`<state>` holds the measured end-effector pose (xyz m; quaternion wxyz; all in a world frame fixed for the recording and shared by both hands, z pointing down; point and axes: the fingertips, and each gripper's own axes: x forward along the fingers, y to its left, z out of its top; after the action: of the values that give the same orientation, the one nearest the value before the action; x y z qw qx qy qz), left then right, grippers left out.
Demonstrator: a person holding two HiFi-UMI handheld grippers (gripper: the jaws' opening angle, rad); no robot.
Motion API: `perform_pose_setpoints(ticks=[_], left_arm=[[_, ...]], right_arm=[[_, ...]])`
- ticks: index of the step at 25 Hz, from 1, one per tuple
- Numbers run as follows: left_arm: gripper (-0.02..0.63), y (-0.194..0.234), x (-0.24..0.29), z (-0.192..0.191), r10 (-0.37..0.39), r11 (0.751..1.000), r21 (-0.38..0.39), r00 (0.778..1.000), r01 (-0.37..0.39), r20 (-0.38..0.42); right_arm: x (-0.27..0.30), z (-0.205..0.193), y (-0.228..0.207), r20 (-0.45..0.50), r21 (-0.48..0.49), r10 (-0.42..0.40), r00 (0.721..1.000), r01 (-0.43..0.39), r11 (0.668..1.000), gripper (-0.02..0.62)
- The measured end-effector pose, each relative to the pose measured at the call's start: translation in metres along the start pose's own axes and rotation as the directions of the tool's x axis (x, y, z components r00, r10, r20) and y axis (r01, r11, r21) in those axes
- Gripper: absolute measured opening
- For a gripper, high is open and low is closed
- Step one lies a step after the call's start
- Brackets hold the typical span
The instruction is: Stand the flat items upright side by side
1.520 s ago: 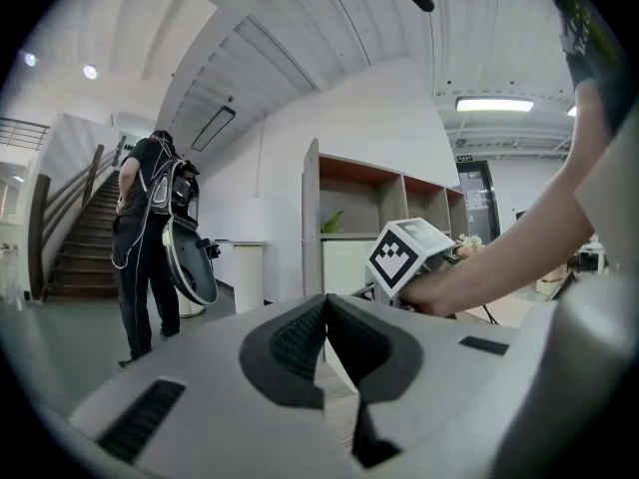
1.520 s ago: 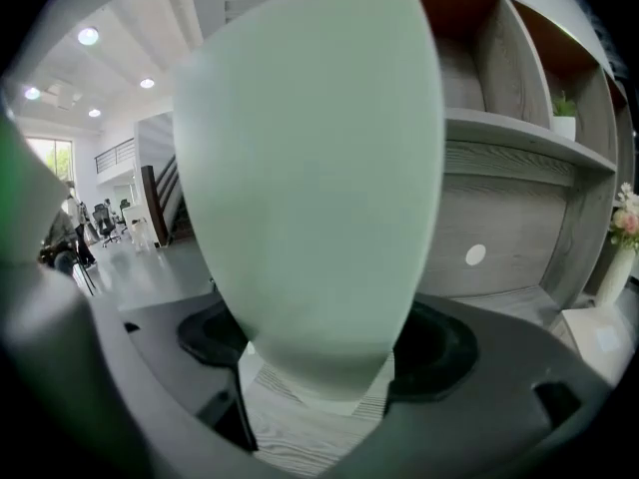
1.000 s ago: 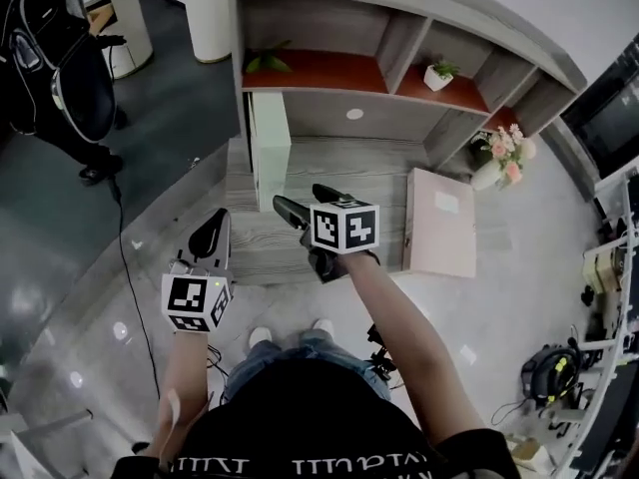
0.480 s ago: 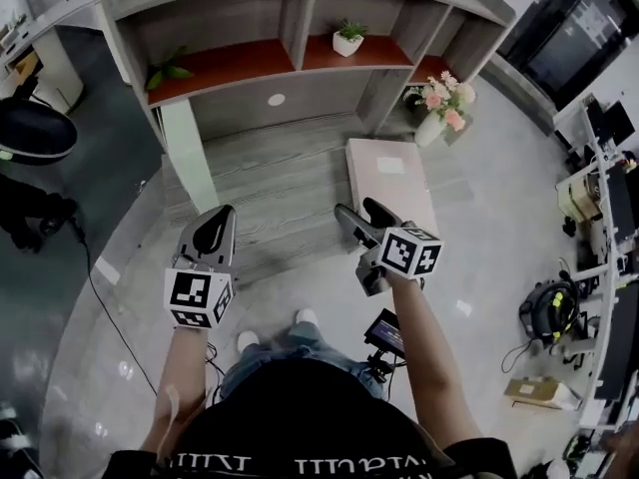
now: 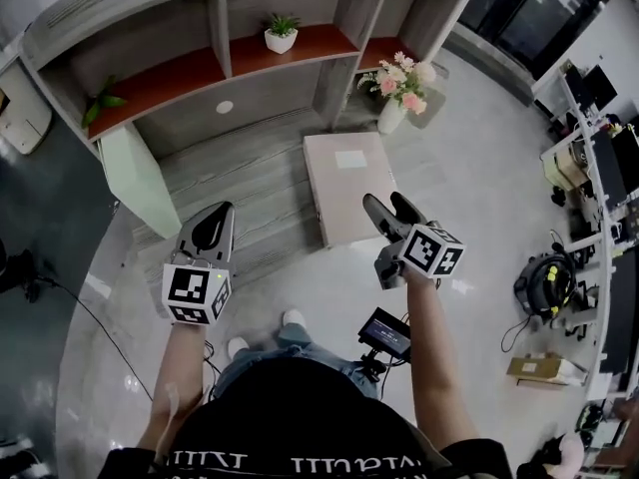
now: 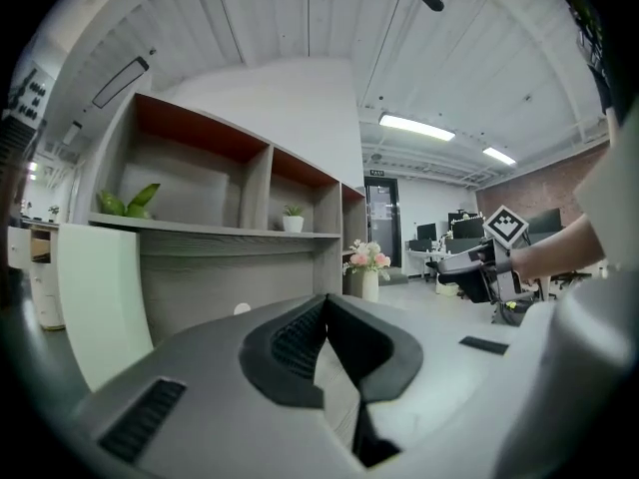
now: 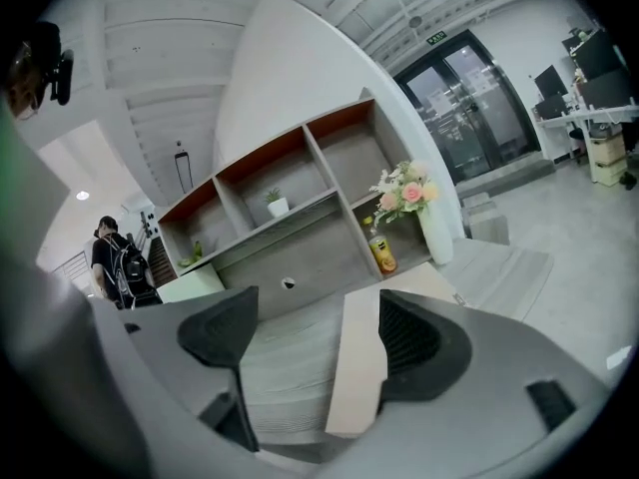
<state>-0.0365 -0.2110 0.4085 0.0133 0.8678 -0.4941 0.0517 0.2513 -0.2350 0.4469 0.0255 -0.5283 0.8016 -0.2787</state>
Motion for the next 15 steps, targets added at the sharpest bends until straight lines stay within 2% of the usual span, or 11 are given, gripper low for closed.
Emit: perform_pose_setpoints(ticks=[3,7,15], left_arm=[[0.012,-0.011,0.018,-0.002,-0.006,1.0,0.007,1.0,0.006,-0.012],[0.012,-0.022,0.042,-0.009,0.006,1.0,0.002,1.0,-0.006,-0.029],[0.012,-0.053,0.065,-0.034,0.027,1.0,0.008,0.995,-0.026,-0.092]], right_arm=[[-0.002,0.004,-0.032,-0.015,0.014,-0.035,0.999,0.035,0.999,0.39],[0.01,-0.012,-0.082,-0.131,-0.012,-0.099,0.986,0.098,0.995,0.39],[0.031,-0.056,-0.181,-0.353,-0.046,-0.214,0.911,0.212,0.976,0.39]])
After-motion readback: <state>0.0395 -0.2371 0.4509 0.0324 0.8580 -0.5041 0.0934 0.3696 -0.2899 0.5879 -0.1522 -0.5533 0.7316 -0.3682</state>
